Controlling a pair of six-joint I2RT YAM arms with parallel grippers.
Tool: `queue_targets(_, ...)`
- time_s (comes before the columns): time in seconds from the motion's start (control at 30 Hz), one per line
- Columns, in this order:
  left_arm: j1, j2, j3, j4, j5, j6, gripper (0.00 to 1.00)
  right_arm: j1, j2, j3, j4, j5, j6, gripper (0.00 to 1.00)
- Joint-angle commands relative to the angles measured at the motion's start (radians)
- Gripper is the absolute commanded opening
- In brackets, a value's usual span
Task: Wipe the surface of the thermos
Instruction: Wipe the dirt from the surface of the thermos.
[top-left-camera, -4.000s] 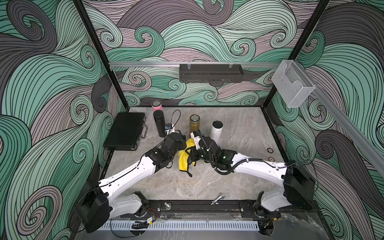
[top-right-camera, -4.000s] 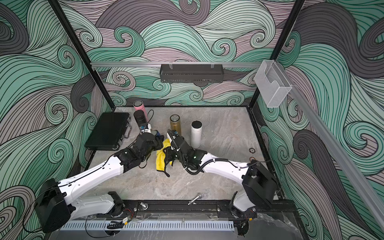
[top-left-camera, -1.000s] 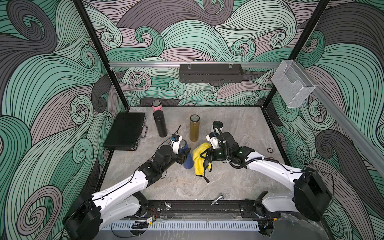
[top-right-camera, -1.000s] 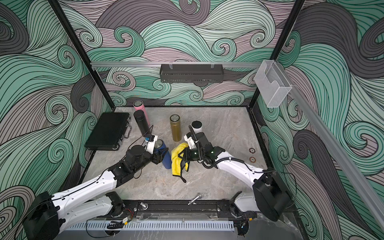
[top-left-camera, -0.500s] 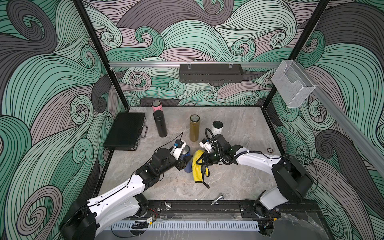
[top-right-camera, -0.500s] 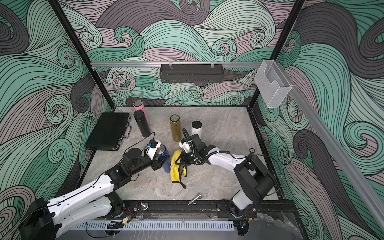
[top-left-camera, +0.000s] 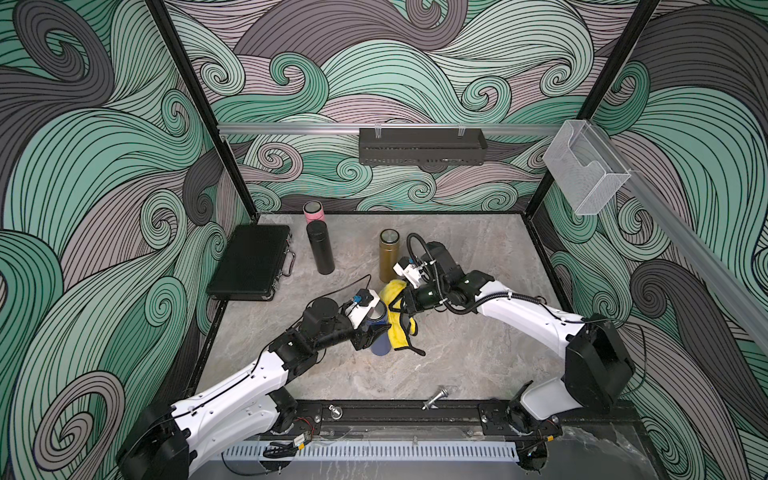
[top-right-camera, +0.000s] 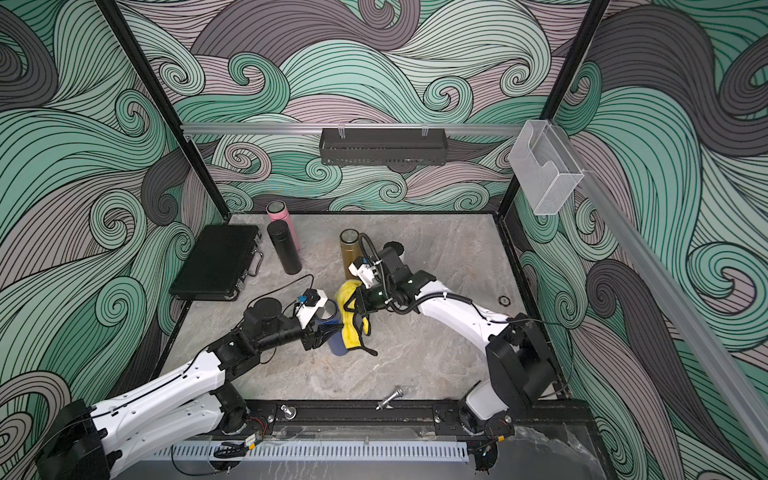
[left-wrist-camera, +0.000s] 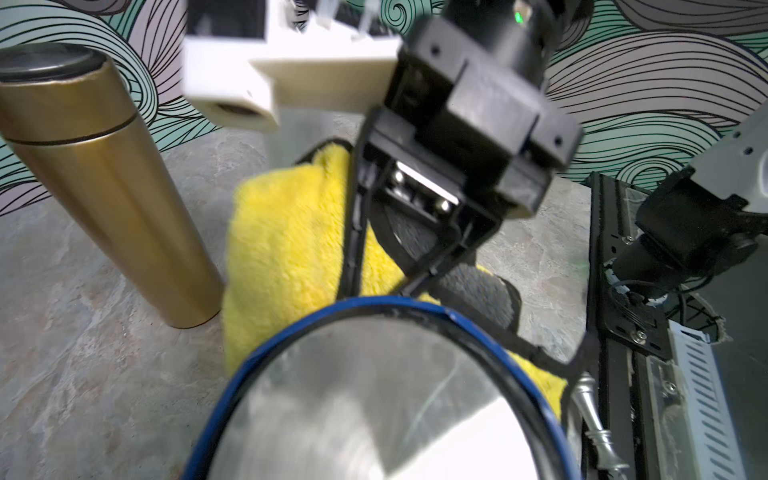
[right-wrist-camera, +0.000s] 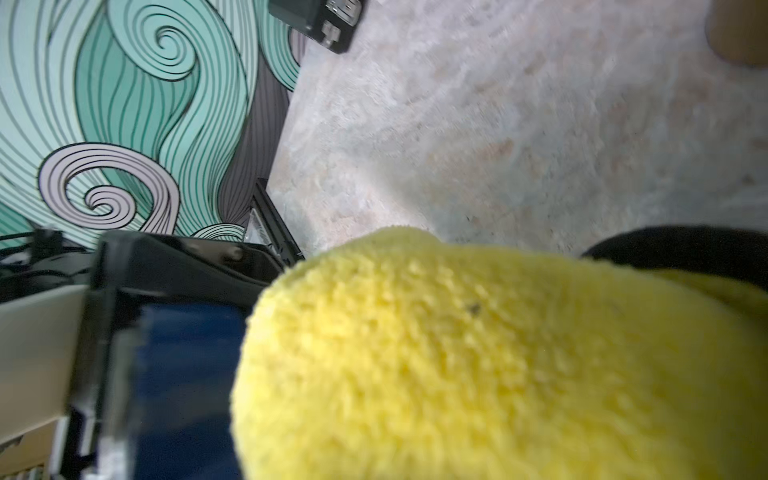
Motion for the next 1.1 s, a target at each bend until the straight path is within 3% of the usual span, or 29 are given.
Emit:
queue_targets(0.0,-0.007,0.013,-0.011,-0.059,0.069,0.006,0.00,0.008,0.052,0.019,-0.050,-0.120,-0.088,0.00)
queue_targets(0.17,-0.005,0.001,-0.018,-0.065,0.049,0.010,0.00,0.014,0.087,-0.085,0.020,-0.154,-0.116,0.00)
queue_targets(0.43,-0.005,0.034,-0.007,-0.076,0.035,0.013,0.00,0.069,0.143,-0.154,0.021,-0.042,-0.135,0.00)
queue_targets(0.57,-0.005,0.049,-0.001,-0.078,0.033,0.015,0.00,0.076,0.116,-0.106,0.000,-0.011,-0.148,0.00)
queue_targets(0.87,-0.005,0.038,-0.002,-0.086,0.046,0.015,0.00,0.057,0.116,0.110,-0.167,-0.135,-0.321,0.00)
queue_targets(1.07,-0.005,0.021,-0.019,-0.077,-0.005,0.003,0.00,0.050,0.140,0.156,-0.165,-0.145,-0.307,0.00)
